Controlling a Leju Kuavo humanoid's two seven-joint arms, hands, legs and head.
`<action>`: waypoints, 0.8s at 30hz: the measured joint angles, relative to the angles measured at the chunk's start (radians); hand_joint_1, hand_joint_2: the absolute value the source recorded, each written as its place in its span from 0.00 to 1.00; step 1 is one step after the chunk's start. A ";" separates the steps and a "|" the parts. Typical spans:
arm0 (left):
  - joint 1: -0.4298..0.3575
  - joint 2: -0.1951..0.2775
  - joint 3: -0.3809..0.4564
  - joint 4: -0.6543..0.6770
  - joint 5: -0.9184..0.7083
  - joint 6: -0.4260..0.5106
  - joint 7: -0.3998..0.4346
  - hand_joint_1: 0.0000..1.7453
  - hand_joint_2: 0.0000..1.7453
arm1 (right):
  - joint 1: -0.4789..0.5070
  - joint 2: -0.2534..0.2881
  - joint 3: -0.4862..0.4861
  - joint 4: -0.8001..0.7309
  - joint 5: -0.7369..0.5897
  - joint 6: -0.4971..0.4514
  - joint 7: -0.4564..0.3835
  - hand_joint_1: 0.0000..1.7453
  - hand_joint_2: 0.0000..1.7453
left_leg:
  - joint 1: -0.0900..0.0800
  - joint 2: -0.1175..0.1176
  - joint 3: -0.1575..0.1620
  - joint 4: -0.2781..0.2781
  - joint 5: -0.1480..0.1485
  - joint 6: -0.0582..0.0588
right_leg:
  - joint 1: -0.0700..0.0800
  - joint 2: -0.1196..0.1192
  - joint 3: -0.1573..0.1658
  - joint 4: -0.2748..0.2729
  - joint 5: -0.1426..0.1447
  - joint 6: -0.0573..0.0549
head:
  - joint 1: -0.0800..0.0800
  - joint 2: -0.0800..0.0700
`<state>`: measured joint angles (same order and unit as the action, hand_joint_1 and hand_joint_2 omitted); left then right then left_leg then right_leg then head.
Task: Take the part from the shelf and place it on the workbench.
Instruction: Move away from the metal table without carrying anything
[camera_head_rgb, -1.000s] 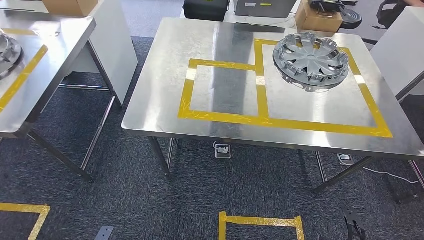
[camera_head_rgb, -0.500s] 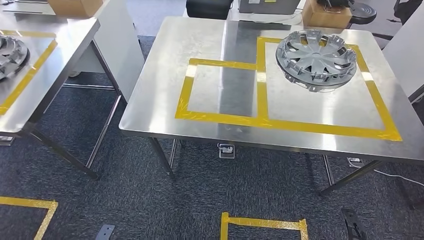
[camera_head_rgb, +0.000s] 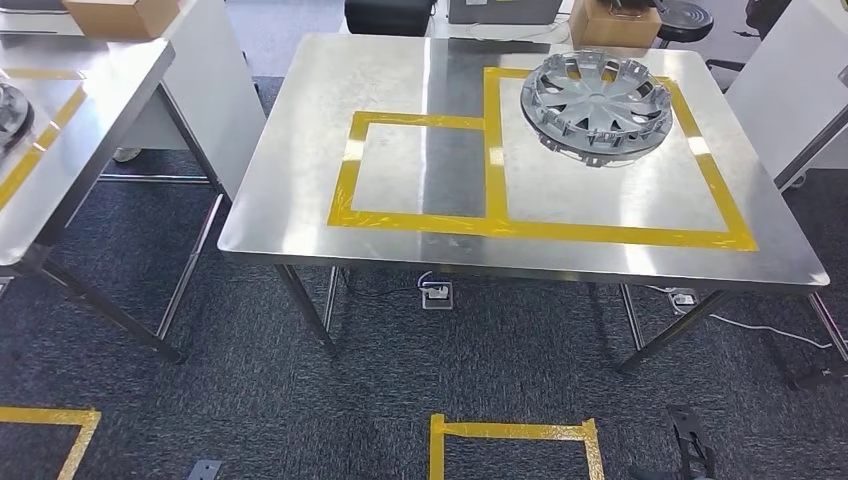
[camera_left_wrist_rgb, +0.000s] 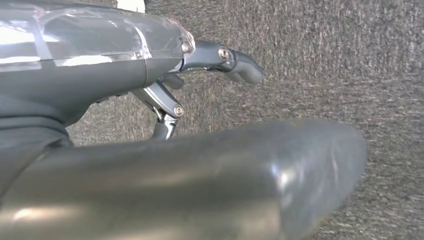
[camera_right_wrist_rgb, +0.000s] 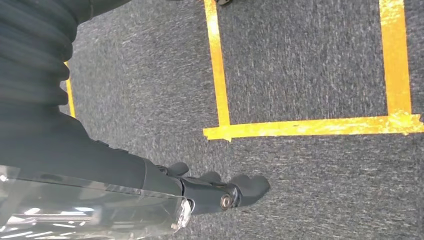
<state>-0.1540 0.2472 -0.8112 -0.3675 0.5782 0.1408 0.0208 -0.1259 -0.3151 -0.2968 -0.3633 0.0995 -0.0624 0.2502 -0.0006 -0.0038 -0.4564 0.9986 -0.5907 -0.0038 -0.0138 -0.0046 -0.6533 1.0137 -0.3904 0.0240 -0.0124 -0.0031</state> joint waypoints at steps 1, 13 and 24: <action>0.000 0.000 0.000 0.000 0.000 0.000 0.000 0.00 0.00 | 0.000 0.000 0.000 0.000 -0.001 0.000 0.000 0.00 1.00 | -0.002 -0.001 -0.006 0.000 0.011 0.006 | -0.002 0.000 0.000 -0.006 0.010 0.007 | 0.001 0.000; 0.000 -0.002 -0.003 0.004 0.001 0.000 0.000 0.00 0.00 | -0.004 -0.007 0.001 0.005 -0.003 0.001 0.002 0.00 1.00 | -0.021 0.002 -0.138 0.000 0.136 0.037 | 0.011 0.003 0.138 0.063 -0.141 -0.002 | 0.043 0.000; 0.003 -0.001 -0.006 0.006 0.007 -0.001 0.000 0.00 0.00 | -0.011 -0.003 0.002 0.006 -0.003 0.002 0.002 0.00 1.00 | 0.004 0.002 -0.220 0.274 -0.039 -0.026 | 0.010 -0.007 0.108 -0.059 -0.061 -0.037 | 0.011 0.000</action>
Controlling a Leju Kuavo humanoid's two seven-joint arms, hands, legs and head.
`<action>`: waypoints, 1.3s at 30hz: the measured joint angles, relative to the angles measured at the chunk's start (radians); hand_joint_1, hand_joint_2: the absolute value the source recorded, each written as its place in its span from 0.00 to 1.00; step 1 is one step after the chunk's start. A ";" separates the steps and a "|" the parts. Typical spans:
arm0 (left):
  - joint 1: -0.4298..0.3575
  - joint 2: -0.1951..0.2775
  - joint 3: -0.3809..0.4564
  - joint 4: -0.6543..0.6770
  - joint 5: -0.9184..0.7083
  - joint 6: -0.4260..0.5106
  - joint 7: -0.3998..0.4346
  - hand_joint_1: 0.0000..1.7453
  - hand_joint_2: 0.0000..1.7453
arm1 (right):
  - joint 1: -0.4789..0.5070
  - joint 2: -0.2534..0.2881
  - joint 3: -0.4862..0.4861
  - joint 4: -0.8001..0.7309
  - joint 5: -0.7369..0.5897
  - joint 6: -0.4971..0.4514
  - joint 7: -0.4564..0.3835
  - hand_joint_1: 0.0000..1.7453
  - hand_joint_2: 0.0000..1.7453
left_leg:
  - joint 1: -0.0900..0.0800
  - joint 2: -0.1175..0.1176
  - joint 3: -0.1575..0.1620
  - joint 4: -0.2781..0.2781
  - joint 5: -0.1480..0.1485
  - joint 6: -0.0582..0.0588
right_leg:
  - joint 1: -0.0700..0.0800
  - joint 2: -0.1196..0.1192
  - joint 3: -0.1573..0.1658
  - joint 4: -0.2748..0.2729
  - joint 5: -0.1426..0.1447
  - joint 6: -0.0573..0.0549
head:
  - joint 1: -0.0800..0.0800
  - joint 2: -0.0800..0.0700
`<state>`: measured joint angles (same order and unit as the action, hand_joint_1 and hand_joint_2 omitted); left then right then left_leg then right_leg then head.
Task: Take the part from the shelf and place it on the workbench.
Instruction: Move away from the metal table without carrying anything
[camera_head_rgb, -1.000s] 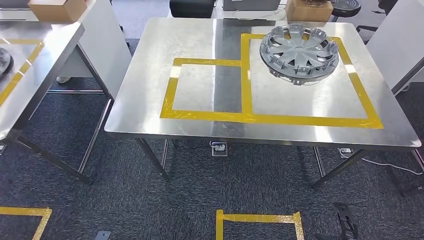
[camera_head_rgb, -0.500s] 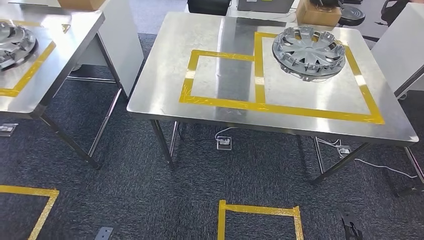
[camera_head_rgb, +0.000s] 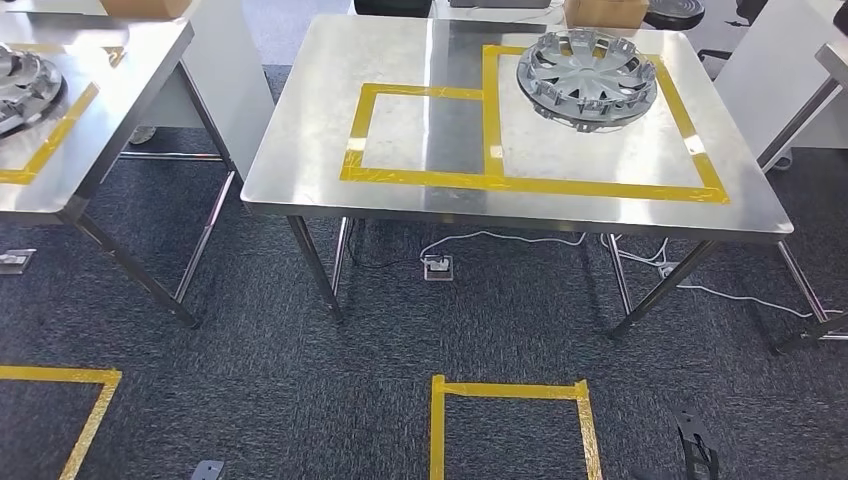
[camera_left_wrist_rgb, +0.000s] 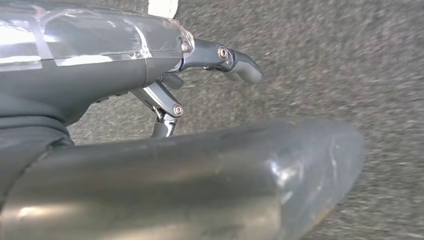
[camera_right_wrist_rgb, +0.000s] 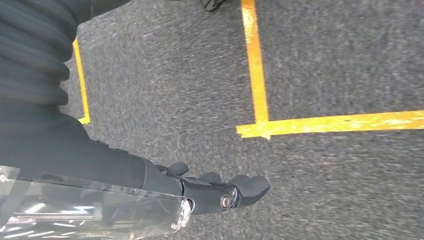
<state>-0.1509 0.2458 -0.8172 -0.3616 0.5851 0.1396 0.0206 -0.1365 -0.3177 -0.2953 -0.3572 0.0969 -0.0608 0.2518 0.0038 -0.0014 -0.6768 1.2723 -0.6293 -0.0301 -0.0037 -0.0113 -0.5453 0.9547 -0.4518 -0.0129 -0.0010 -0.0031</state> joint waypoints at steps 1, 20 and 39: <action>0.000 0.000 -0.001 0.000 0.001 0.000 0.000 0.00 0.00 | 0.000 0.001 0.000 0.000 0.000 0.000 0.000 0.00 1.00 | 0.006 0.000 0.016 0.006 0.022 -0.006 | -0.003 -0.001 -0.019 0.007 0.009 0.005 | -0.002 0.000; -0.007 -0.002 -0.003 0.008 0.002 -0.008 0.008 0.00 0.00 | -0.003 0.004 0.002 0.009 0.015 -0.012 0.003 0.00 1.00 | -0.019 0.001 0.055 -0.256 0.183 0.054 | 0.005 0.007 0.063 0.104 -0.094 0.013 | 0.040 0.000; -0.004 -0.005 -0.004 0.013 0.040 -0.017 0.010 0.00 0.00 | 0.001 -0.033 0.022 0.004 -0.006 0.093 -0.035 0.00 0.00 | 0.014 0.002 0.189 -0.260 0.061 0.019 | -0.007 -0.003 -0.070 0.049 0.026 0.041 | -0.027 0.000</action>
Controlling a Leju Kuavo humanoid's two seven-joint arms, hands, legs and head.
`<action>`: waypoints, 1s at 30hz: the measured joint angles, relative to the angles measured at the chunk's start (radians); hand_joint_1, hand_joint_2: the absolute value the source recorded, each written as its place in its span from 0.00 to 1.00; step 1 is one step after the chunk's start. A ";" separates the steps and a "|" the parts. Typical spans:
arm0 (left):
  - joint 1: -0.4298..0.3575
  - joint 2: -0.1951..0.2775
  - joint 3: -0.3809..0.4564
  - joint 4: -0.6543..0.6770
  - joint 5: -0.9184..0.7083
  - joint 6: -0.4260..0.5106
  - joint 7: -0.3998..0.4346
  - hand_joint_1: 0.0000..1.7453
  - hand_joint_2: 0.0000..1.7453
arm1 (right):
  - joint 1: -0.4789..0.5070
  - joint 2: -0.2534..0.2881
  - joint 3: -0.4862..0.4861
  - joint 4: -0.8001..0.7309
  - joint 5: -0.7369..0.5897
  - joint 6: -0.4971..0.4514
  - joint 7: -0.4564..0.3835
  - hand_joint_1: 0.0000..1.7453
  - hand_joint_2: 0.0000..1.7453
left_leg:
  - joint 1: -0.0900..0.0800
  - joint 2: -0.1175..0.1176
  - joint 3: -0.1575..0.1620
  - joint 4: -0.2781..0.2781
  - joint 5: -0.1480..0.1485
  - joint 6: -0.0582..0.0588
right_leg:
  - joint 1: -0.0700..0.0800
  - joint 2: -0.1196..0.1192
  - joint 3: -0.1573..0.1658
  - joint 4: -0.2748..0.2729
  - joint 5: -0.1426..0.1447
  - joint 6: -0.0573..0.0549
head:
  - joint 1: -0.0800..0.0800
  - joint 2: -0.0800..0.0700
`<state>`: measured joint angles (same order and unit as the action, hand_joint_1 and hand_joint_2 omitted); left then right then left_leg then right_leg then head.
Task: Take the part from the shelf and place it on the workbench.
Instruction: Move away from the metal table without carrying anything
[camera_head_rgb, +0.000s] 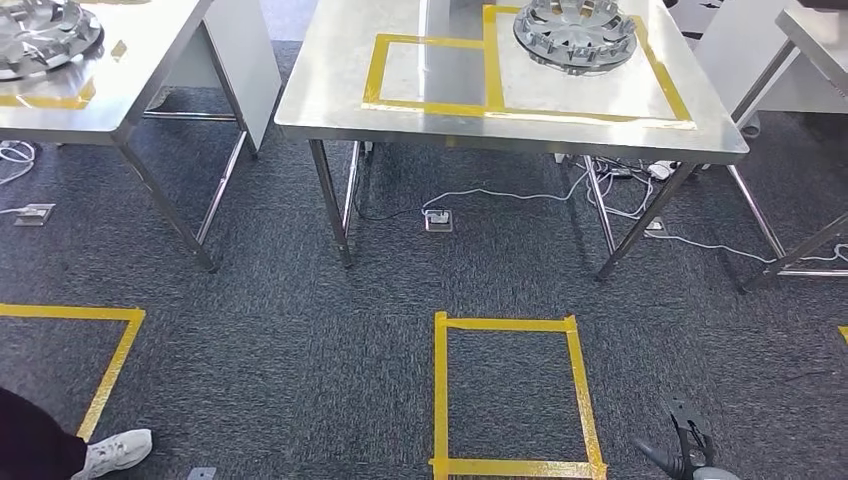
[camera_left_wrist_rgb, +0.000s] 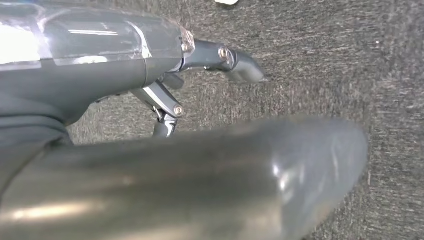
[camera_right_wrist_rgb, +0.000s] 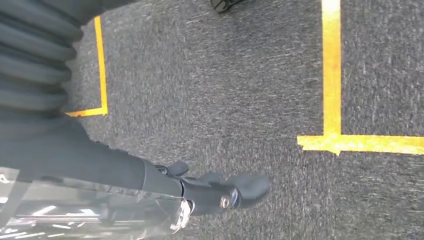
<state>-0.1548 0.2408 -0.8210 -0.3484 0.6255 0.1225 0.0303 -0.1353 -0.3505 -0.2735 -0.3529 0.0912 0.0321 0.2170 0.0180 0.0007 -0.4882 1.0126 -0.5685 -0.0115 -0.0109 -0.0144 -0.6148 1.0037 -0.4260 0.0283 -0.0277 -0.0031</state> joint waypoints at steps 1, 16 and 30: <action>0.001 -0.001 0.000 0.000 0.000 0.000 0.000 0.00 0.00 | 0.001 -0.002 0.001 0.000 0.000 0.000 0.000 0.00 0.00 | 0.001 0.000 -0.003 -0.002 0.003 0.010 | -0.001 0.001 -0.005 0.008 -0.007 0.005 | 0.002 0.000; 0.003 -0.011 0.000 0.004 0.014 -0.016 -0.007 0.00 0.00 | -0.008 -0.031 0.041 0.001 -0.038 0.020 -0.003 0.00 0.00 | -0.016 0.005 -0.053 0.005 0.040 0.004 | 0.007 0.008 0.078 -0.015 -0.061 -0.031 | 0.028 0.000; 0.002 -0.009 -0.002 0.007 0.027 -0.013 -0.012 0.00 0.00 | -0.044 -0.023 0.090 0.004 -0.076 0.031 0.006 0.00 0.00 | -0.009 -0.074 -0.069 0.016 0.055 0.012 | 0.001 0.110 0.048 0.002 -0.054 -0.012 | 0.007 0.000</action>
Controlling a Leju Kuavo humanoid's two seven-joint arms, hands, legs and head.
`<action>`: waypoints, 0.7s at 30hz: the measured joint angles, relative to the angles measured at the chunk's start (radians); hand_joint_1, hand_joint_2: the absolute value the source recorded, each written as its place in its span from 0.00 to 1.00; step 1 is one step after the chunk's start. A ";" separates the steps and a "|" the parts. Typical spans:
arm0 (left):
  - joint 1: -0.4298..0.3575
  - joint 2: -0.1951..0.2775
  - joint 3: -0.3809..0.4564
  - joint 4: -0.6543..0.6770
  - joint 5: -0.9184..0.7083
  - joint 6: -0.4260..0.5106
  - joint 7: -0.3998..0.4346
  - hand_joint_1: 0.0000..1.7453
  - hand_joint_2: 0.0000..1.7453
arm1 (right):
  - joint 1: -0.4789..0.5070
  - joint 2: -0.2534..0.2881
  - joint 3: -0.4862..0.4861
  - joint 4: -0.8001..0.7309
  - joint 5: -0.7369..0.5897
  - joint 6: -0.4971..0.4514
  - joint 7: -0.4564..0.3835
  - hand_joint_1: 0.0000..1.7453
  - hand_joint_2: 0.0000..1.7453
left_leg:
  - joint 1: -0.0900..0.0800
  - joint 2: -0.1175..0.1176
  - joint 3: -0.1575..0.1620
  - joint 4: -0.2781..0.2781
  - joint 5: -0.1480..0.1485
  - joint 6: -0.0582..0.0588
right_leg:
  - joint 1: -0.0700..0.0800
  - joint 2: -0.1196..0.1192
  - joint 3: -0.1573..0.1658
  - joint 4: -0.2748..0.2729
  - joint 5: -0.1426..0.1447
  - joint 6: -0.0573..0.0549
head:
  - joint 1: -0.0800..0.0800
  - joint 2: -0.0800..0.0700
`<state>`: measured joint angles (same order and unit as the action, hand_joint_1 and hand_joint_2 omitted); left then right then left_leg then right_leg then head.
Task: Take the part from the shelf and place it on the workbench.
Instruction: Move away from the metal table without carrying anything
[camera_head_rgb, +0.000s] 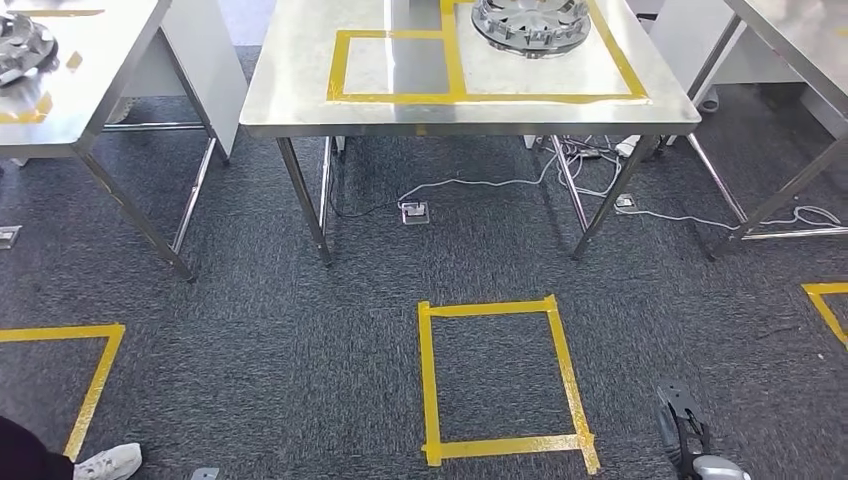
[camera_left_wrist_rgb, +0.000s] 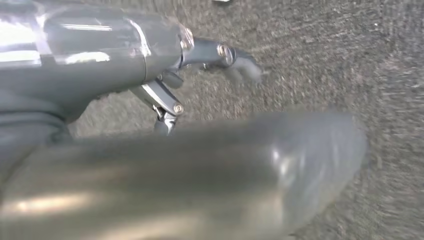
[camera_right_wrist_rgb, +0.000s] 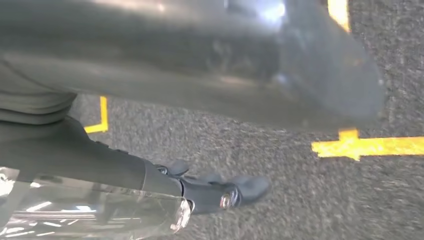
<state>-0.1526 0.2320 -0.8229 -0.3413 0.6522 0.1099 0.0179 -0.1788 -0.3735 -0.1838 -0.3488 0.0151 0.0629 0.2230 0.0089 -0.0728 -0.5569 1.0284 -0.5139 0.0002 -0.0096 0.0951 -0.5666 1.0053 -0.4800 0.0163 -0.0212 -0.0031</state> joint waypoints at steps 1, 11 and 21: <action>0.000 0.000 0.000 0.000 0.000 0.001 -0.001 0.00 0.00 | -0.001 -0.001 0.004 0.000 -0.002 0.000 0.002 0.00 0.00 | 0.001 0.013 0.000 -0.004 0.002 0.005 | 0.000 0.001 -0.004 0.003 -0.002 0.005 | 0.000 0.000; -0.001 -0.001 -0.004 0.004 0.000 0.000 -0.005 0.00 0.00 | -0.012 -0.005 0.032 0.002 -0.016 0.002 0.008 0.00 0.00 | 0.004 0.155 0.008 -0.012 -0.003 0.008 | -0.004 -0.135 -0.031 0.089 -0.024 0.031 | 0.044 0.000; -0.004 -0.003 -0.009 0.005 0.000 -0.001 -0.007 0.00 0.00 | -0.011 -0.013 0.045 0.006 -0.026 0.001 0.009 0.00 0.00 | 0.005 0.063 -0.080 0.203 -0.131 -0.026 | 0.007 -0.100 0.009 -0.019 0.009 -0.031 | 0.017 0.000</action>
<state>-0.1568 0.2292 -0.8322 -0.3362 0.6523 0.1093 0.0109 -0.1902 -0.3867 -0.1390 -0.3424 -0.0105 0.0635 0.2316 0.0138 -0.0093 -0.6373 1.2318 -0.6453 -0.0254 -0.0026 -0.0047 -0.5572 0.9861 -0.4705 -0.0147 -0.0047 -0.0031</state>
